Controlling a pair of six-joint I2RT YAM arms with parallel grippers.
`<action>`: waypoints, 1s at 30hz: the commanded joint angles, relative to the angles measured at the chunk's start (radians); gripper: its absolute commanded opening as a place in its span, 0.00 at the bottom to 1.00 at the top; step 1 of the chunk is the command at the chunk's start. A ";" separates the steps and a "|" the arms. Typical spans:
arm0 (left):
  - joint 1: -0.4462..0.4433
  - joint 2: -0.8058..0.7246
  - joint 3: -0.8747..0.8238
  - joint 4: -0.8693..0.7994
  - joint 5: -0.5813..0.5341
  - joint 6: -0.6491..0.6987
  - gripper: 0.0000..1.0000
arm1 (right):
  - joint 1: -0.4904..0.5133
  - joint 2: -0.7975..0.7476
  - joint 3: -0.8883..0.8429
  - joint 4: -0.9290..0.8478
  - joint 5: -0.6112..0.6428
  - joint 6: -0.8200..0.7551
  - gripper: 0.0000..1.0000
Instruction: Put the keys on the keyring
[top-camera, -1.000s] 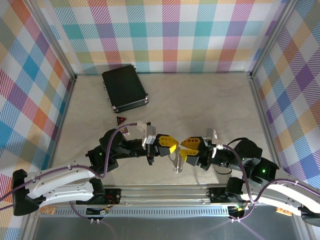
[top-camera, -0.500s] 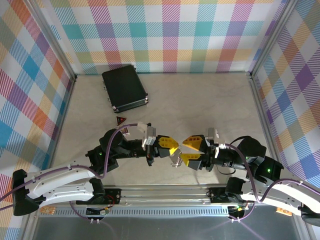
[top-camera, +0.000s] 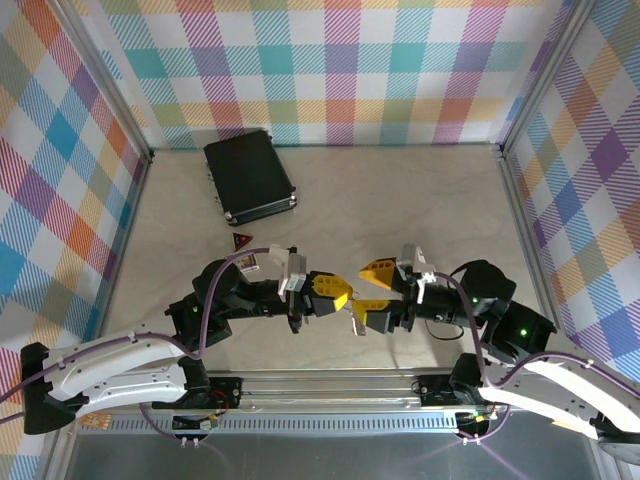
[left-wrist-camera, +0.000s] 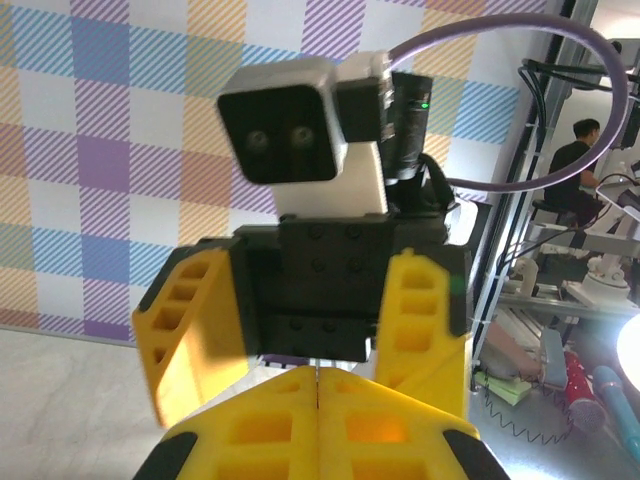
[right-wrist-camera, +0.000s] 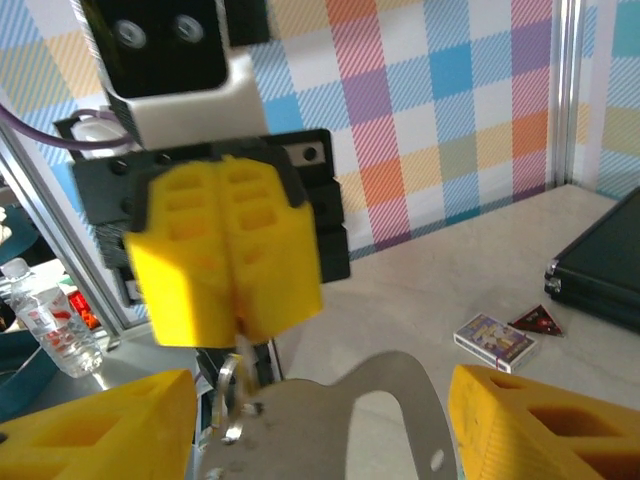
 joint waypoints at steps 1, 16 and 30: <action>-0.007 -0.038 -0.012 -0.014 -0.010 0.026 0.00 | -0.054 0.010 0.029 0.070 -0.113 0.032 0.61; -0.008 -0.064 -0.013 -0.068 -0.028 0.061 0.00 | -0.107 0.071 0.053 0.060 -0.417 -0.057 0.37; -0.008 -0.054 -0.005 -0.070 -0.004 0.061 0.00 | -0.107 0.056 0.029 0.064 -0.425 -0.120 0.20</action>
